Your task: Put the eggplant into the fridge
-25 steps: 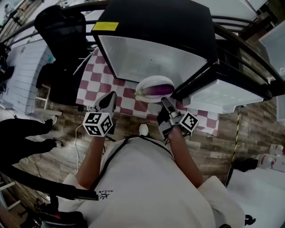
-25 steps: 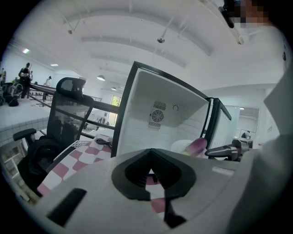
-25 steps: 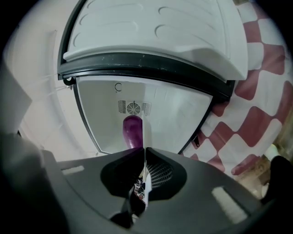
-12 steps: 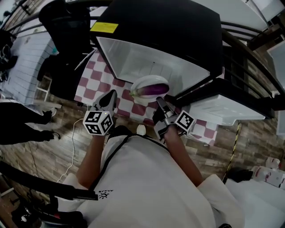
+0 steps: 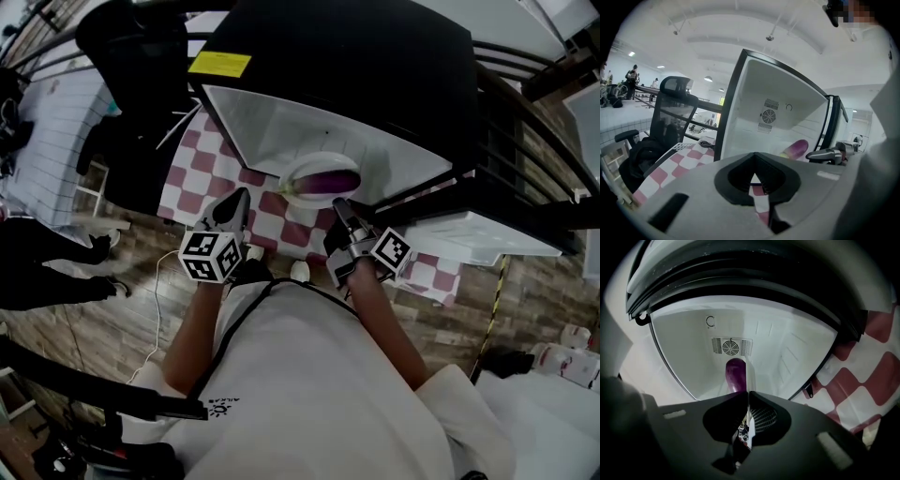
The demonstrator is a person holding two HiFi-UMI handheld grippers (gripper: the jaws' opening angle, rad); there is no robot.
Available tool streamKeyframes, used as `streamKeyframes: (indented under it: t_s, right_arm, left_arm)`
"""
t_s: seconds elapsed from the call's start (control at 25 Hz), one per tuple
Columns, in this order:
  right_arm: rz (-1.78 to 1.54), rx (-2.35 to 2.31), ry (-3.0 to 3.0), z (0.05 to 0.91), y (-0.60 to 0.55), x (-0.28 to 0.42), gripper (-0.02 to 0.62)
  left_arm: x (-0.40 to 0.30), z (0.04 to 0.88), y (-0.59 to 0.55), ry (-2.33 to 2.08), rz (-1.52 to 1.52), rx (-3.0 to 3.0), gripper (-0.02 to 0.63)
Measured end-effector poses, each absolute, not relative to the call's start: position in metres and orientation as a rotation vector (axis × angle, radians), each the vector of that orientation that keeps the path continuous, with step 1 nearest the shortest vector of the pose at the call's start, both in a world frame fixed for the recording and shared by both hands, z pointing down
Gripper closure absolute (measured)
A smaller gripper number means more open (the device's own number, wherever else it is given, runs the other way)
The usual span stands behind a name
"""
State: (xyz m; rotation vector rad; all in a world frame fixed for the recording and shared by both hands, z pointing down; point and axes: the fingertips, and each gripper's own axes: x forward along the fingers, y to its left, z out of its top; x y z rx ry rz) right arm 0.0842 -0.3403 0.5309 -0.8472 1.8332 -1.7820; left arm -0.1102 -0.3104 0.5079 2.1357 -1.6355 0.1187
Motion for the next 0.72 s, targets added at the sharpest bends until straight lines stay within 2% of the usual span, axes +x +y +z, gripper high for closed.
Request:
streamKeyframes:
  t_s: [0.72]
  right_arm:
    - [-1.658, -1.049, 1.652, 0.570, -0.382, 0.076, 0.572]
  left_arm:
    - [-0.088, 0.514, -0.378, -1.287, 0.253, 2.361, 0.600]
